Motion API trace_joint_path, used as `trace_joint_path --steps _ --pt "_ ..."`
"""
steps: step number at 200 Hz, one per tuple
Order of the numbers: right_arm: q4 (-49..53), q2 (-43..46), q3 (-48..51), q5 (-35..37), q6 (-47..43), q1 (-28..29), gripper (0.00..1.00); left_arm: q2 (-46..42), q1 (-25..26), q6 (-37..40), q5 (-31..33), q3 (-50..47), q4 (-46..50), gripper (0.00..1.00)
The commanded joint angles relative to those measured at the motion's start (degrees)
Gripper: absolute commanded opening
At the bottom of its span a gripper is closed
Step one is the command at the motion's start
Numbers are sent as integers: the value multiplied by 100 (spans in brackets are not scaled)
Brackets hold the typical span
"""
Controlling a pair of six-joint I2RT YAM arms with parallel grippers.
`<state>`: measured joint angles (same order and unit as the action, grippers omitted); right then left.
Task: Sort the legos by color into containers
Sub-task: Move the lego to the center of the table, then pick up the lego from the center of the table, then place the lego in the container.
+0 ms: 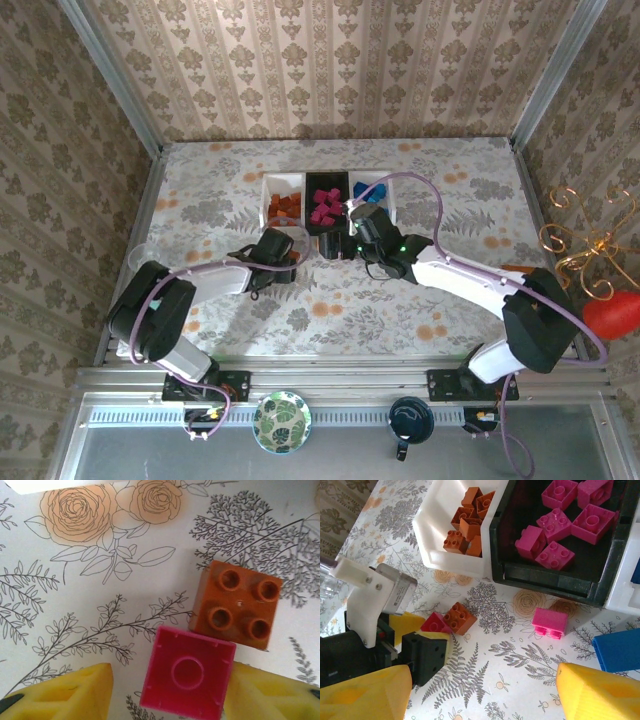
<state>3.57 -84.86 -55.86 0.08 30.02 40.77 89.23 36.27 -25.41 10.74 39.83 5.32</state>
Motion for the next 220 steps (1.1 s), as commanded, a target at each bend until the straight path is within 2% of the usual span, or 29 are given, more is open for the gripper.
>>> trace_joint_path --steps 1,13,33,55,71,78,97,106,130,151,165,183,220 --pt "-55 239 66 223 30 -3 78 107 -32 206 169 107 -163 49" --pt "-45 267 82 243 22 0 78 112 -25 242 122 80 -253 44" --pt "-42 281 106 262 22 0 78 86 -24 282 74 17 -363 44" --pt "-79 268 143 235 38 -5 78 129 -24 300 64 2 -395 56" --pt "-123 246 169 221 65 0 78 186 -24 318 92 11 -416 57" --pt "-133 248 180 208 79 0 78 213 -30 317 111 11 -426 56" --pt "-134 247 214 199 92 0 78 253 -24 325 131 -2 -483 41" --pt "-128 265 237 203 92 -3 78 232 -24 313 133 -10 -459 37" --pt "-85 340 292 220 72 -6 78 -146 93 234 70 -110 -299 36" --pt "-84 472 426 330 65 -9 78 -768 440 137 76 -93 52 36" --pt "-76 616 582 455 73 -34 78 -1069 689 93 40 96 283 37" --pt "-81 830 785 615 82 -59 78 -1137 766 56 -178 453 398 37" --pt "28 1080 1023 686 149 -114 78 -225 510 210 -630 1821 331 38"
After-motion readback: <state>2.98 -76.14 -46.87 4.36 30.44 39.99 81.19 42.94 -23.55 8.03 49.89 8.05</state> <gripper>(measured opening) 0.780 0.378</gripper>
